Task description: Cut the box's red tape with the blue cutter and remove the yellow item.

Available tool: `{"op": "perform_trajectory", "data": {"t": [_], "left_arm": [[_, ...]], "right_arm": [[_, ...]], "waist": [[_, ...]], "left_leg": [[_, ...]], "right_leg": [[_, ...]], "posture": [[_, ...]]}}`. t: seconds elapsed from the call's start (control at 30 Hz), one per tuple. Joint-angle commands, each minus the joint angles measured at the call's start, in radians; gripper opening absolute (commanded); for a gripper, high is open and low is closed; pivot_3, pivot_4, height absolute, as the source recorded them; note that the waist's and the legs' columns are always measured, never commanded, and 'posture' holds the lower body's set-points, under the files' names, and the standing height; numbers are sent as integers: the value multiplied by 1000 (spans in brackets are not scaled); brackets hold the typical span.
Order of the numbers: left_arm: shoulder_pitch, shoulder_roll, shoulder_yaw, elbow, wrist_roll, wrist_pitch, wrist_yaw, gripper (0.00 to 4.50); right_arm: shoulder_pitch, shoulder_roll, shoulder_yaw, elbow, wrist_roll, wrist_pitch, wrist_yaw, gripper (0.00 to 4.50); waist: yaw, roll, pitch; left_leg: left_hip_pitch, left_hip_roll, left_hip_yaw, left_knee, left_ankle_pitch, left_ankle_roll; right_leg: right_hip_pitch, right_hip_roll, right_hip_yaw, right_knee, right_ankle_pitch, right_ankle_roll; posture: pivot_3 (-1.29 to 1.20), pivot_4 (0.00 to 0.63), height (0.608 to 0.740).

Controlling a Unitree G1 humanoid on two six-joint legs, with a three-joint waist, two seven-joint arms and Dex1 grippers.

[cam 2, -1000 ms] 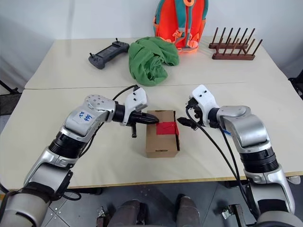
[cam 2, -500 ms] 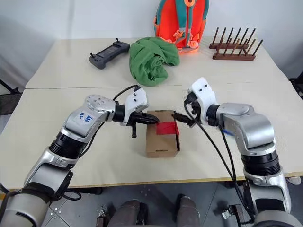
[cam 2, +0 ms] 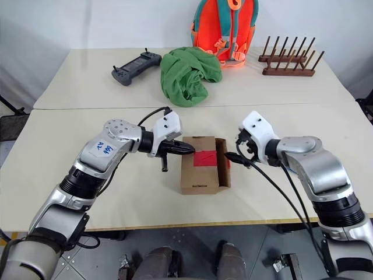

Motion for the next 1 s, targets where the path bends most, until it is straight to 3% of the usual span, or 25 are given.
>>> {"op": "perform_trajectory", "data": {"t": [0.03, 0.23, 0.33, 0.5, 0.67, 0.83, 1.0], "left_arm": [[16, 3, -11, -9, 18, 13, 0, 0], [9, -6, -11, 4, 21, 10, 1, 0], [6, -10, -8, 8, 22, 10, 5, 0], [10, -11, -4, 7, 24, 11, 9, 0], [16, -13, -1, 2, 24, 15, 13, 0], [18, -16, -2, -3, 26, 21, 13, 0], [21, -10, -4, -16, 27, 27, 8, 0]], "right_arm": [[1, -36, 47, 11, -42, -51, 41, 4461], [13, -85, 132, 62, -136, -151, 90, 4461], [19, -84, 100, 67, -118, -152, 107, 4461], [-12, -55, -15, 88, -33, -76, 113, 4461], [-120, 37, -183, 151, 164, 226, 116, 4461], [-191, 125, -171, 332, 214, 332, 127, 4461], [-220, 139, -92, 438, 202, 332, 162, 4461]], "waist": [[-1, 0, 0], [1, 0, 0], [2, 0, 0], [2, 0, 0], [1, 0, 0], [1, 0, 0], [-2, 0, 0]], "left_leg": [[0, 0, 0, 0, 0, 0], [0, 0, 0, 0, 0, 0], [0, 0, 0, 0, 0, 0], [-1, 0, 0, 1, 0, 0], [-1, 0, 0, 1, 0, 0], [-1, 0, -1, 1, 0, 0], [-1, 0, 0, 1, 0, 0]], "right_leg": [[0, 0, 0, 0, 0, 0], [0, 0, 0, 0, 0, 0], [0, 0, 0, -1, 0, 0], [0, 0, 0, -1, 0, 0], [0, 0, 0, 0, 0, 0], [0, 0, 0, 0, 0, 0], [-1, 0, 0, 1, 0, 0]], "posture": [[0, 150, 740], [0, 150, 740], [0, 150, 740], [0, 150, 740], [0, 150, 740], [0, 150, 740], [0, 150, 740]]}}
